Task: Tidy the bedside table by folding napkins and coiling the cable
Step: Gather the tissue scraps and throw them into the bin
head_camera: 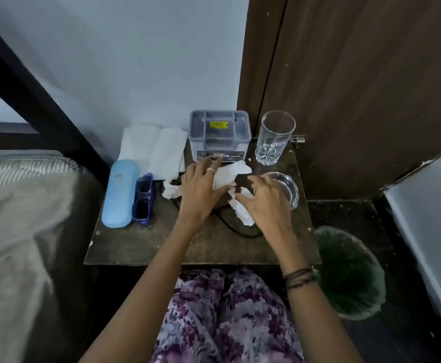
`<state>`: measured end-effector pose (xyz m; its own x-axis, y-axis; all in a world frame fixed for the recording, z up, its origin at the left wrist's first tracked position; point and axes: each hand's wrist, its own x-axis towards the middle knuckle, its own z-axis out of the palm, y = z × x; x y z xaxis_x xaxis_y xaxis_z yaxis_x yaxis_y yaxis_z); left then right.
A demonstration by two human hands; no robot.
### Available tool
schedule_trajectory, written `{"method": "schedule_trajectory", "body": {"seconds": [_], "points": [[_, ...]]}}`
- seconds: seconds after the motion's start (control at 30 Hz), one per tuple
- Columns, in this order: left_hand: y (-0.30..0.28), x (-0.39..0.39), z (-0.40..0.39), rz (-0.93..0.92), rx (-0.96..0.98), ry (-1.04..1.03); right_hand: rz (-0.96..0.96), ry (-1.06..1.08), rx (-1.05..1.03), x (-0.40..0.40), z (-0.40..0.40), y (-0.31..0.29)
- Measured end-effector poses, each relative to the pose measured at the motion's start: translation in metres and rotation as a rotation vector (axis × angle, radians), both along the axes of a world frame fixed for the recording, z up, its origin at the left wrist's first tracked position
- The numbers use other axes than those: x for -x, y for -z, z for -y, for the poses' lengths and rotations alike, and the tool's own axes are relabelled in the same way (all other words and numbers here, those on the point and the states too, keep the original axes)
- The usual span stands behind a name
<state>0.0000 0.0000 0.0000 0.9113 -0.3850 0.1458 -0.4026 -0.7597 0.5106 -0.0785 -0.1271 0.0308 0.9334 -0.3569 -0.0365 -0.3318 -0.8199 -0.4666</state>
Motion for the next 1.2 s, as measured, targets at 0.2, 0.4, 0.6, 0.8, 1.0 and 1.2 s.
{"method": "schedule_trajectory", "body": {"seconds": [0.2,0.4,0.6,0.8,1.0,1.2], "points": [[0.004,-0.006,0.006,0.100,-0.120,-0.029,-0.003,-0.031,0.175,0.000,-0.002,0.014],[-0.026,0.001,0.001,0.082,0.210,-0.158,0.240,0.057,-0.057,0.008,0.004,0.003],[-0.065,0.036,0.012,-0.160,0.683,-0.163,0.507,0.179,-0.305,0.032,0.017,-0.015],[-0.054,0.111,0.098,-0.319,0.651,0.090,0.677,0.505,-0.330,0.106,0.074,0.011],[0.008,0.187,0.197,-0.463,0.386,0.272,0.529,0.761,-0.227,0.187,0.151,0.070],[0.093,0.219,0.253,-0.611,0.212,0.308,0.296,0.883,-0.188,0.212,0.200,0.143]]}}
